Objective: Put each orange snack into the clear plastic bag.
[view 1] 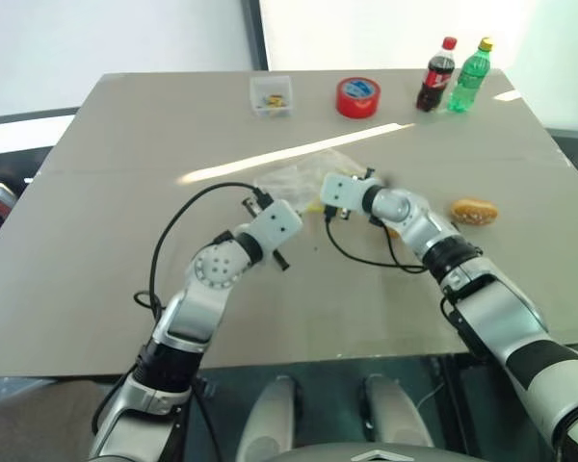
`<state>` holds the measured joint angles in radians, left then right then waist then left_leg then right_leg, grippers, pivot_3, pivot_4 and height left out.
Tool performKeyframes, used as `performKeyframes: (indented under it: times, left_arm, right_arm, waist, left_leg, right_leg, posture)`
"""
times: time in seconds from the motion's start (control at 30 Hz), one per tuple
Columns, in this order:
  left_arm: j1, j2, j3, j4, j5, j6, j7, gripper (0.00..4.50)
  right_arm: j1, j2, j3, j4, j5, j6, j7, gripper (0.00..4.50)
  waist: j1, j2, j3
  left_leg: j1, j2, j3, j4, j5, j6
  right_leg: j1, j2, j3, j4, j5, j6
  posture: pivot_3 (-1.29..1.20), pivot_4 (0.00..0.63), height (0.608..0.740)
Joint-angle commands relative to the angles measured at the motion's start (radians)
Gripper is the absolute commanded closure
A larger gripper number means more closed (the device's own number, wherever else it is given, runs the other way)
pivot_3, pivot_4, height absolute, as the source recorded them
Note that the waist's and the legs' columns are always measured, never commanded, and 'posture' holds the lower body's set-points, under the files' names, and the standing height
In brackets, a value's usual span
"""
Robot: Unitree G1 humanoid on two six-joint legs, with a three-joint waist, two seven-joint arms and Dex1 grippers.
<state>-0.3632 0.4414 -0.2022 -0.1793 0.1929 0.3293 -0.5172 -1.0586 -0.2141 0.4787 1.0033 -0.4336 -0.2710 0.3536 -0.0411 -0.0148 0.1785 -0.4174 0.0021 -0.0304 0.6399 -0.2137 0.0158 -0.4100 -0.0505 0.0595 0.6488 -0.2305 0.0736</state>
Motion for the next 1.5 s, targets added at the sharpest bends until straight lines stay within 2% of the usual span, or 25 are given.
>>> performKeyframes:
  times: [0.03,0.13,0.17,0.37,0.5,0.7,0.87,1.03,1.23,1.4,1.5]
  left_arm:
    - [-0.017,-0.004,0.016,-0.047,0.001,0.006,0.013,4.50]
    - [-0.023,-0.012,0.016,-0.047,0.001,0.018,0.019,4.50]
    - [-0.026,-0.016,0.014,-0.047,0.002,0.022,0.021,4.50]
    - [-0.038,-0.035,0.005,-0.037,0.006,0.041,0.032,4.50]
    - [-0.047,-0.041,0.010,-0.020,0.013,0.049,0.044,4.50]
    - [-0.048,-0.046,0.012,-0.009,0.017,0.056,0.060,4.50]
    - [-0.042,-0.050,0.013,-0.008,0.021,0.060,0.070,4.50]
    - [-0.033,-0.048,0.017,-0.011,0.022,0.060,0.074,4.50]
    - [-0.022,-0.046,0.012,-0.010,0.025,0.057,0.075,4.50]
    - [-0.028,-0.049,0.010,-0.007,0.024,0.059,0.075,4.50]
    - [-0.033,-0.049,0.008,-0.002,0.025,0.056,0.074,4.50]
  right_arm:
    - [-0.033,-0.021,0.061,0.050,-0.102,-0.127,-0.095,1.42]
    - [-0.026,-0.038,0.084,0.063,-0.147,-0.176,-0.132,0.24]
    - [-0.023,-0.044,0.085,0.060,-0.156,-0.188,-0.140,0.05]
    - [0.017,-0.078,0.054,-0.049,-0.144,-0.224,-0.122,0.05]
    - [0.118,-0.127,-0.006,-0.263,-0.048,-0.193,0.000,0.05]
    - [0.407,-0.154,-0.202,-0.835,0.264,0.223,0.230,0.05]
    - [0.534,-0.208,-0.311,-1.120,0.397,0.531,0.313,0.05]
    - [0.589,-0.201,-0.430,-1.281,0.457,0.860,0.229,0.05]
    - [0.624,-0.051,-0.520,-1.417,0.480,1.233,0.029,0.05]
    - [0.613,0.080,-0.567,-1.472,0.510,1.461,-0.079,0.05]
    - [0.613,0.122,-0.575,-1.481,0.507,1.531,-0.129,0.05]
  waist:
    - [-0.001,0.000,0.000]
    - [-0.002,0.000,0.000]
    - [-0.002,0.000,0.000]
    - [-0.001,0.000,0.000]
    - [-0.001,0.000,0.000]
    - [0.002,0.000,0.000]
    - [0.003,0.000,0.000]
    - [0.004,0.000,0.000]
    - [0.003,0.000,0.000]
    - [0.004,0.000,0.000]
    - [0.003,0.000,0.000]
  left_leg:
    - [0.000,0.000,0.000,0.000,0.000,0.000]
    - [0.001,0.000,0.000,-0.001,0.000,0.000]
    - [0.001,0.000,0.000,-0.001,0.000,0.000]
    - [0.002,0.000,0.001,0.000,0.000,0.000]
    - [0.001,0.000,0.001,0.000,0.000,0.000]
    - [0.000,0.000,0.000,0.001,0.000,0.000]
    - [0.000,0.000,-0.001,0.006,0.000,0.000]
    - [0.001,0.000,0.000,0.009,0.000,0.000]
    - [0.000,0.001,-0.001,0.009,0.000,0.000]
    - [0.000,0.001,0.000,0.009,0.000,0.000]
    - [0.000,0.001,0.000,0.009,0.000,0.000]
  right_leg:
    - [0.000,0.000,0.000,0.000,0.000,0.000]
    - [0.000,0.000,0.001,0.001,0.000,0.000]
    - [0.000,0.000,0.002,0.002,0.000,0.000]
    - [-0.001,0.000,0.003,0.003,0.000,0.000]
    - [-0.001,0.000,0.003,0.003,0.000,0.000]
    - [0.000,0.000,0.003,0.004,0.000,0.000]
    - [0.000,0.000,0.002,0.008,0.000,0.000]
    - [0.000,0.001,0.002,0.011,0.000,0.000]
    - [0.000,0.002,0.002,0.011,0.000,0.000]
    - [0.000,0.001,0.003,0.011,0.000,0.000]
    - [0.000,0.002,0.003,0.011,0.000,0.000]
  posture:
    - [0.00,0.150,0.740]
    - [0.00,0.150,0.740]
    - [0.00,0.150,0.740]
    - [0.00,0.150,0.740]
    - [0.00,0.150,0.740]
    - [0.00,0.150,0.740]
    - [0.00,0.150,0.740]
    - [0.00,0.150,0.740]
    - [0.00,0.150,0.740]
    - [0.00,0.150,0.740]
    - [0.00,0.150,0.740]
